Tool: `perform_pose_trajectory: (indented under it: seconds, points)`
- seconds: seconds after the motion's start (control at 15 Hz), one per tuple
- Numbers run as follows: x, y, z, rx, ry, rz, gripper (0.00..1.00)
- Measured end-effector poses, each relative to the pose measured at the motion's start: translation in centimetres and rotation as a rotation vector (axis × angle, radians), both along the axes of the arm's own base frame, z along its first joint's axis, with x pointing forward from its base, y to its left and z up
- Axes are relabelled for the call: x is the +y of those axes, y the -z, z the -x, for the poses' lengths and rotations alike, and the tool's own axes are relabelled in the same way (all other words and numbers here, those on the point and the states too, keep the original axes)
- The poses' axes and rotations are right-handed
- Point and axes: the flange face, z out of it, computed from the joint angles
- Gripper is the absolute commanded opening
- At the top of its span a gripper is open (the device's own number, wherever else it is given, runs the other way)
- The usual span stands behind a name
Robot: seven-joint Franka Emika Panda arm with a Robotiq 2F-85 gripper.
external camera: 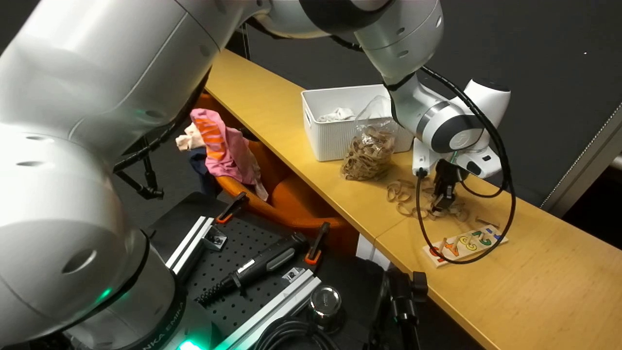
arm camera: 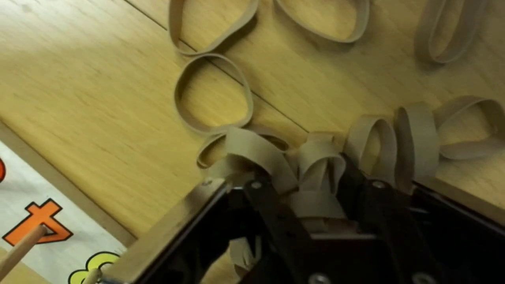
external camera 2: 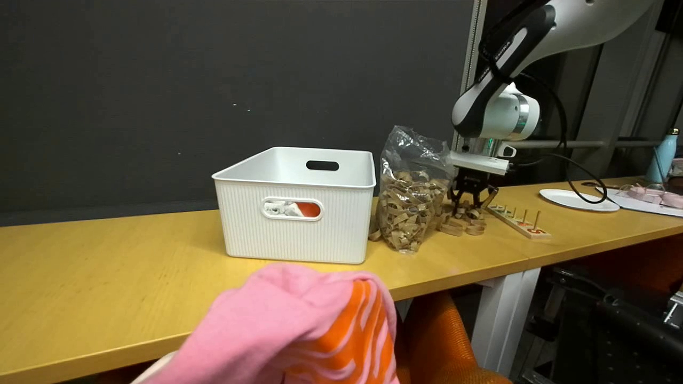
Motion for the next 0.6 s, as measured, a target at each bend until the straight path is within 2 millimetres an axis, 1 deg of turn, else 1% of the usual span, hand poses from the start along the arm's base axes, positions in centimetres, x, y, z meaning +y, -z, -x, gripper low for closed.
perform_pose_trajectory:
  seconds: [0.07,0.13,0.33,0.4,0.6]
  points:
    - [0.0,-0.1,0.0,0.0,0.002,0.002,0.06]
    - [0.0,-0.1,0.0,0.0,0.004,0.003,0.01]
    - [0.2,-0.6,0.0,-0.005,0.003,0.006,0.0]
    - [0.3,-0.9,0.0,-0.008,0.002,0.006,0.01]
    - [1.0,-2.7,0.5,-0.029,0.002,0.018,0.01]
